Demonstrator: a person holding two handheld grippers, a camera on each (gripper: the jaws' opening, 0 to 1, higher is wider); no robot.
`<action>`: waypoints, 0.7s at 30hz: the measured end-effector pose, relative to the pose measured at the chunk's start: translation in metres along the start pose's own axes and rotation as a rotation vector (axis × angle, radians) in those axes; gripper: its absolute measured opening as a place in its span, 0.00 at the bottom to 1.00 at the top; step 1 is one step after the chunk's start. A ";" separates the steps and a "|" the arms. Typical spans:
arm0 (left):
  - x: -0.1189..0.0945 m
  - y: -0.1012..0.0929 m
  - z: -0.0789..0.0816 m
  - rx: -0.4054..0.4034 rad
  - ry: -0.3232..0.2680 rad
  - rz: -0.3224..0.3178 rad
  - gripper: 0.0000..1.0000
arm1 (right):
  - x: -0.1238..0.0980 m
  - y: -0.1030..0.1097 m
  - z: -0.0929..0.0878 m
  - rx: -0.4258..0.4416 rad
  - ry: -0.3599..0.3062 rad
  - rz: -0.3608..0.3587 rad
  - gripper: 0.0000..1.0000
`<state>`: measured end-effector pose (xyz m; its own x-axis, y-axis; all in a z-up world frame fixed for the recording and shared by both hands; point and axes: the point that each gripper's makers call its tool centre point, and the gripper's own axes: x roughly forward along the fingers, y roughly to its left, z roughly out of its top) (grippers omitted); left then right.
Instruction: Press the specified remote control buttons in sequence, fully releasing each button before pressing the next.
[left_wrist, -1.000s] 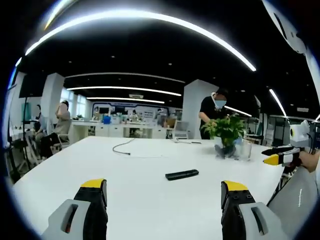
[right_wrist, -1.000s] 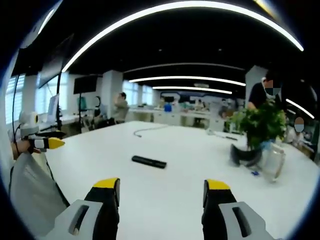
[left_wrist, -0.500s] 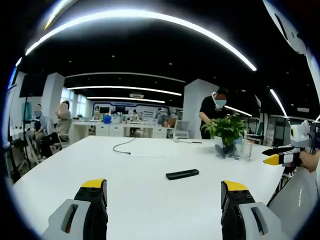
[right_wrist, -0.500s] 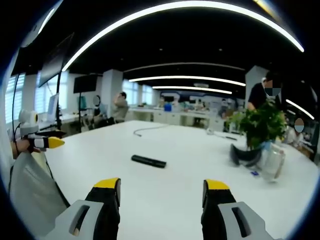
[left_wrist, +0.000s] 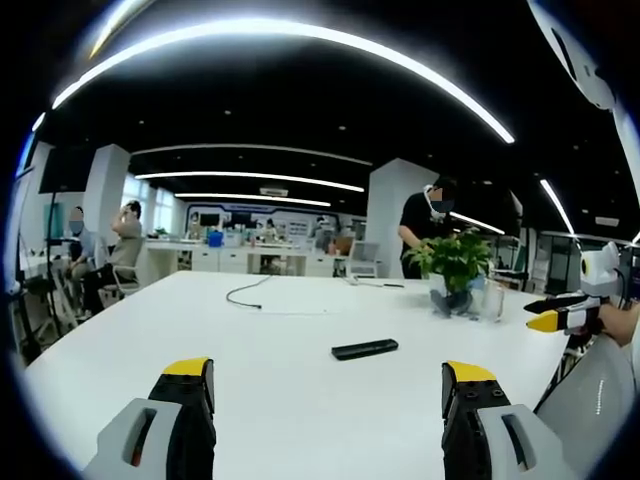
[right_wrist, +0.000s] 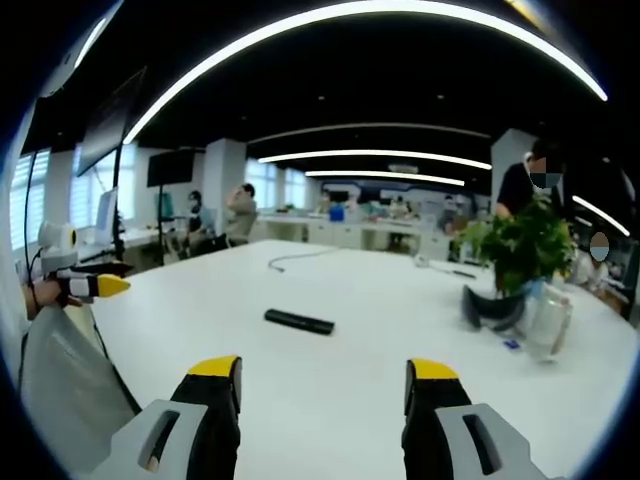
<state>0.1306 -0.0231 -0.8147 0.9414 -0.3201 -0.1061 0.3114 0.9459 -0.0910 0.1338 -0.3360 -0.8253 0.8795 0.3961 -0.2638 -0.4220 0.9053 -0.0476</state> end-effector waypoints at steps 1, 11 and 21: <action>0.000 0.000 -0.001 -0.003 0.001 -0.002 0.98 | 0.000 0.000 0.000 0.000 0.000 0.001 0.64; -0.001 0.000 0.003 -0.049 -0.026 -0.015 0.98 | -0.001 0.000 0.004 0.020 -0.020 0.007 0.65; 0.001 -0.013 0.001 -0.108 0.003 -0.087 0.98 | 0.002 0.018 0.000 0.028 0.018 0.098 0.65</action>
<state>0.1275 -0.0357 -0.8127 0.9111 -0.4008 -0.0966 0.3757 0.9036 -0.2059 0.1281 -0.3191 -0.8270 0.8301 0.4807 -0.2827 -0.4995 0.8663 0.0065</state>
